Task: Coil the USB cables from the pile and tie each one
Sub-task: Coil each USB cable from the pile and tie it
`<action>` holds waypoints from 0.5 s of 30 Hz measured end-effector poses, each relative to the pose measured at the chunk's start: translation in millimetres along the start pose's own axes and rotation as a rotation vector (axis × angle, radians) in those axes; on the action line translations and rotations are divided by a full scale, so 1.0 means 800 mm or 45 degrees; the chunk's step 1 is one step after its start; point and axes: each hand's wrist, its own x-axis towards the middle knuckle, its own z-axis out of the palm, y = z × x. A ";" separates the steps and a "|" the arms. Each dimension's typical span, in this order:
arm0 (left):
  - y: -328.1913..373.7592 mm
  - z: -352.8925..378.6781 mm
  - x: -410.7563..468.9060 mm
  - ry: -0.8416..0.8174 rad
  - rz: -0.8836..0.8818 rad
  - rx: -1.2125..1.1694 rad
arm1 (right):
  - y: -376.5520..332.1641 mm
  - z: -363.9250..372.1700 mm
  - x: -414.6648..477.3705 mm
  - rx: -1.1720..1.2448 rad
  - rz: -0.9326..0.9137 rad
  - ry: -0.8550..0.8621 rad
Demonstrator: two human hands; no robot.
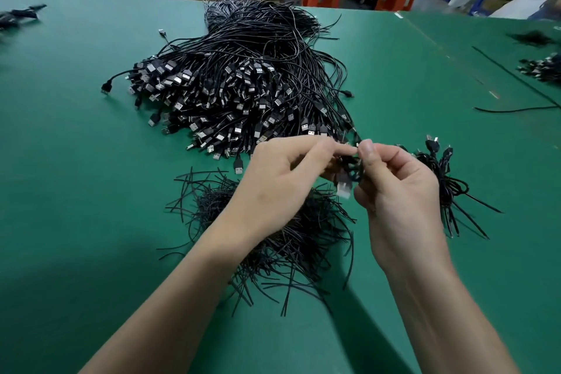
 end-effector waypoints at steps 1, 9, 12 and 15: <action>0.000 0.000 0.002 0.016 -0.025 -0.048 | 0.000 0.001 -0.002 -0.023 -0.016 -0.007; 0.002 0.001 0.000 0.119 0.195 0.197 | 0.001 0.003 -0.004 0.047 0.072 -0.022; 0.000 -0.002 0.001 0.138 0.399 0.406 | -0.001 0.004 -0.003 -0.170 -0.101 0.028; -0.003 -0.005 0.003 0.137 0.531 0.512 | -0.002 0.008 -0.001 -0.080 -0.027 0.004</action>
